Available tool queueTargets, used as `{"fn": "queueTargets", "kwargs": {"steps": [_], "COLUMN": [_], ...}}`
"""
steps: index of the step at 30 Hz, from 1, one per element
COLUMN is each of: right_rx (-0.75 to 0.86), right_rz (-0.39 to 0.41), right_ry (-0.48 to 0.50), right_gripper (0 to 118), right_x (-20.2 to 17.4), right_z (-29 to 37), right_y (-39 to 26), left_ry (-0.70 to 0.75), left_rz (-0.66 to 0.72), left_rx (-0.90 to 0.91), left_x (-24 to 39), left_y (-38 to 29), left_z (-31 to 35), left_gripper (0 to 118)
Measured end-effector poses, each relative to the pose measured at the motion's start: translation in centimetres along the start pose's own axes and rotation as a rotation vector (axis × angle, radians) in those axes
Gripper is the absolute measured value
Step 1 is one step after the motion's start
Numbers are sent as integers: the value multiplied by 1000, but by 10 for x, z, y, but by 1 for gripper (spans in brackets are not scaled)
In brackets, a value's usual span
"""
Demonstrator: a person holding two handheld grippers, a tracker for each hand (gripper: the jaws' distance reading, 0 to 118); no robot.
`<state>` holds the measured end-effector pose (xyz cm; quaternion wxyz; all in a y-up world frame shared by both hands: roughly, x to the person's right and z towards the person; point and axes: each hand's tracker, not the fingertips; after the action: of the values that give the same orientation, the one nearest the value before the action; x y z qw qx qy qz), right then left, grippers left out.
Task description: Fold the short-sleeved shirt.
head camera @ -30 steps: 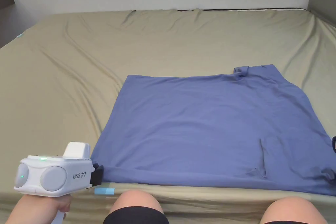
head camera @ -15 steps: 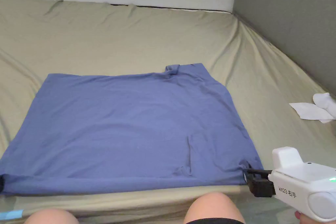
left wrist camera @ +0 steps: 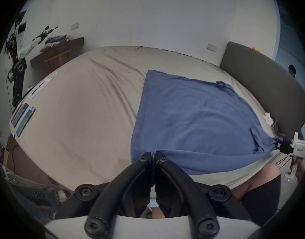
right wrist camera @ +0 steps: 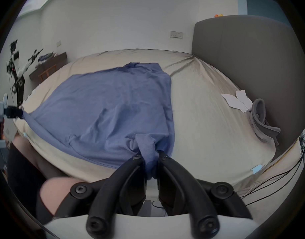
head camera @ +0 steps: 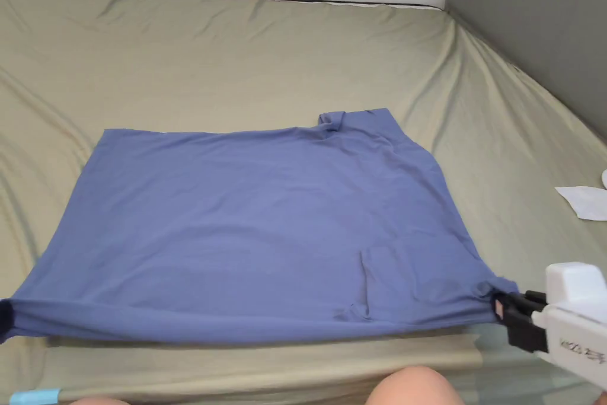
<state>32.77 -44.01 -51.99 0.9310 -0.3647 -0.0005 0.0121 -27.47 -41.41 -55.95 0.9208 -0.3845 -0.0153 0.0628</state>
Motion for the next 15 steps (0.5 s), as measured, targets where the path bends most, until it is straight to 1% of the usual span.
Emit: {"fn": "queueTargets", "kwargs": {"steps": [2,4,6,7,8,11,15], "right_rx": [-6,-9,-27,-36,-51,-90,-145], "right_rz": [-8,-26,-32,-29,-26,-29,-7], "right_ry": [8,16,23,22,20,-9,-44], "right_gripper": [11,11,11,11,11,11,11], "right_x": [7,12,12,12,14,9,2], "right_z": [-2,-8,-20,-29,-40,-76,-123], "right_y": [23,46,71,83,94,119,135], "left_ry": [-21,10,11,-7,-31,6,38], "left_rz": [-24,-37,-18,14,36,7,-35], "left_rx": [-34,-27,-28,-39,-81,-105,-172], "left_x": [0,-2,-7,-10,-14,-9,-1], "left_y": [20,42,66,79,91,116,131], "left_z": [-9,-21,-35,-44,-57,-92,-139], "left_gripper": [1,0,0,0,0,0,0]}}
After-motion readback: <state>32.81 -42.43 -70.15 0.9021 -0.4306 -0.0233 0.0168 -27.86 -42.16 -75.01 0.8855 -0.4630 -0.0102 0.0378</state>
